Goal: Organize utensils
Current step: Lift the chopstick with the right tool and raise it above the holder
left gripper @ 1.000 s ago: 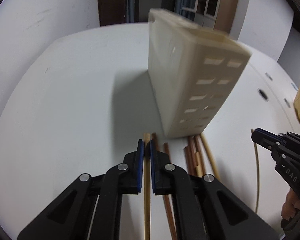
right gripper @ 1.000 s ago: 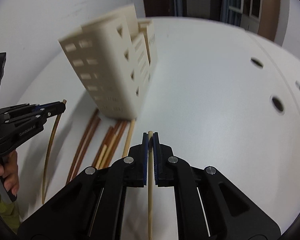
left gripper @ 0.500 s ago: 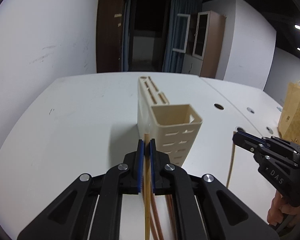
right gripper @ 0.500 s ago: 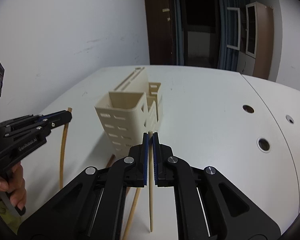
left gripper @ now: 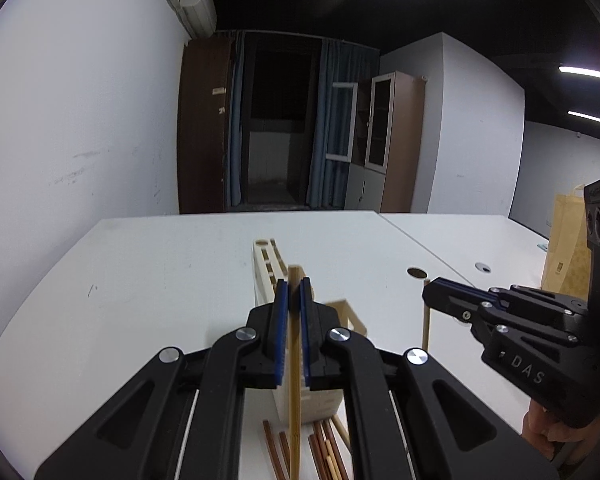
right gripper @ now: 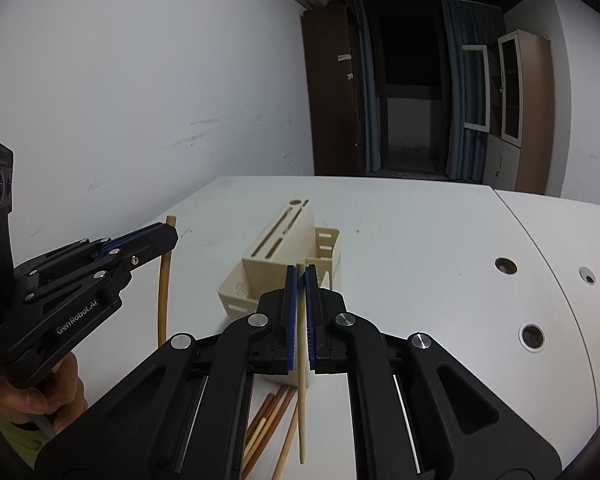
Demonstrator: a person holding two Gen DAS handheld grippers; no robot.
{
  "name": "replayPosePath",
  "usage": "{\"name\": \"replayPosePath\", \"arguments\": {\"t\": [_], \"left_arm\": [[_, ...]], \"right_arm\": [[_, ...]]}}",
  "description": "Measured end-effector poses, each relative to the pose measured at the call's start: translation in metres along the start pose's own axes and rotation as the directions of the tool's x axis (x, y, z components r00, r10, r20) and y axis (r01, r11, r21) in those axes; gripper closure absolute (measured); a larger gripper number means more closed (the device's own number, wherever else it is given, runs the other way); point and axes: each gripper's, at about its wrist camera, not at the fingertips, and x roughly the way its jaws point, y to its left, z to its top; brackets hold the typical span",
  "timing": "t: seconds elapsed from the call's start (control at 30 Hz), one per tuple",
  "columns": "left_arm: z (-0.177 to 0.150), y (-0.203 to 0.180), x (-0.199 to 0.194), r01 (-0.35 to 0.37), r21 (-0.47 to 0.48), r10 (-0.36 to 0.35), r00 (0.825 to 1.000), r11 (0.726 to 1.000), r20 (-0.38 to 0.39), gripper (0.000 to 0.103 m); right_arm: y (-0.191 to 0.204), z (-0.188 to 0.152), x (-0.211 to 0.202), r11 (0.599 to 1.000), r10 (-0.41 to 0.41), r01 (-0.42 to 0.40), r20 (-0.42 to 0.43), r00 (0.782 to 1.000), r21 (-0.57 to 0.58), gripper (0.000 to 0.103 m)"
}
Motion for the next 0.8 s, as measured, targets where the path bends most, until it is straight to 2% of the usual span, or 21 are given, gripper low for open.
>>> {"name": "replayPosePath", "arguments": {"t": [0.2, 0.43, 0.53, 0.67, 0.8], "left_arm": [[0.016, 0.003, -0.009, 0.014, -0.01, -0.013, 0.995, 1.0, 0.097, 0.097], [0.033, -0.001, -0.024, 0.023, 0.001, -0.023, 0.976, 1.0, 0.215, 0.097], [0.039, -0.004, -0.033, 0.001, 0.008, -0.003, 0.957, 1.0, 0.29, 0.097], [0.044, -0.008, -0.039, 0.002, 0.012, -0.007, 0.936, 1.0, 0.352, 0.097], [0.045, -0.016, -0.046, -0.004, 0.031, -0.009, 0.907, 1.0, 0.42, 0.097]], "right_arm": [[-0.002, 0.015, -0.005, 1.0, 0.02, -0.021, 0.071, 0.997, 0.01, 0.099], [0.001, 0.028, -0.015, 0.999, 0.051, -0.05, 0.154, 0.987, -0.011, 0.099], [0.0, 0.034, -0.018, 0.999, 0.049, -0.049, 0.198, 0.979, -0.004, 0.099], [0.002, 0.039, -0.02, 0.998, 0.068, -0.068, 0.229, 0.971, -0.007, 0.099], [0.003, 0.045, -0.031, 0.996, 0.093, -0.092, 0.303, 0.948, -0.017, 0.099]]}}
